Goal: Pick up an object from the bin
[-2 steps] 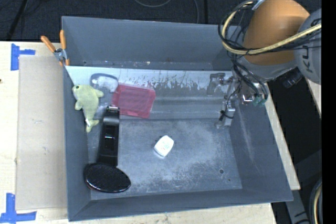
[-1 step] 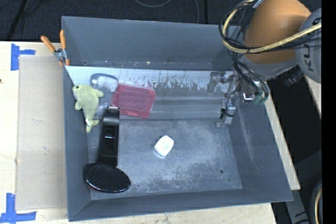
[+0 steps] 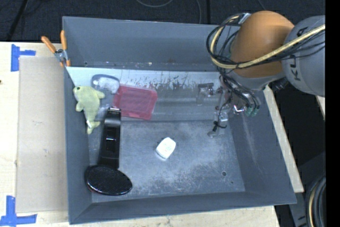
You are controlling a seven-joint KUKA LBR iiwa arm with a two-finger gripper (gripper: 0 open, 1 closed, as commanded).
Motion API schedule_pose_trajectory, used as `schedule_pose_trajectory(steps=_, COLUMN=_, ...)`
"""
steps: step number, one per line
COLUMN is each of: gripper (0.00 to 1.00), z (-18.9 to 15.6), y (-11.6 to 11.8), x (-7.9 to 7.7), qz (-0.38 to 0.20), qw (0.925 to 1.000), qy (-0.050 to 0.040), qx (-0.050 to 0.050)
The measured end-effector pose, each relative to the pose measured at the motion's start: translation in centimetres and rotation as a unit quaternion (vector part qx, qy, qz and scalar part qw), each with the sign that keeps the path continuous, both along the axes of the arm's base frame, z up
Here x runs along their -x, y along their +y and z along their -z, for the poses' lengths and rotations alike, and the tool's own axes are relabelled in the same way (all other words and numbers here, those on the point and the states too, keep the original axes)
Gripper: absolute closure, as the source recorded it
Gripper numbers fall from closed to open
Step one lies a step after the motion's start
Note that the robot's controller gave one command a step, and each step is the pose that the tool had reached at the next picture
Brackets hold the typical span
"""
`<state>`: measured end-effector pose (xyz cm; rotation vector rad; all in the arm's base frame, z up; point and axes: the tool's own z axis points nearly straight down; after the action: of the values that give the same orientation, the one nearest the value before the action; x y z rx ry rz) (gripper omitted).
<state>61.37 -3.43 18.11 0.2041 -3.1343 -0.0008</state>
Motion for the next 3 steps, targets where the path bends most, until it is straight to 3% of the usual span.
schedule_pose_trajectory(steps=1, gripper=0.00, z=2.2, y=8.2, x=2.9, qz=-0.046, qw=0.9989, qy=0.0013, qx=-0.001)
schedule_pose_trajectory(steps=2, gripper=0.00, z=2.2, y=7.5, x=3.3, qz=-0.142, qw=0.9899, qy=0.0006, qx=0.000)
schedule_pose_trajectory(steps=3, gripper=0.00, z=9.6, y=8.8, x=3.6, qz=-0.175, qw=0.9846, qy=-0.0008, qx=-0.001)
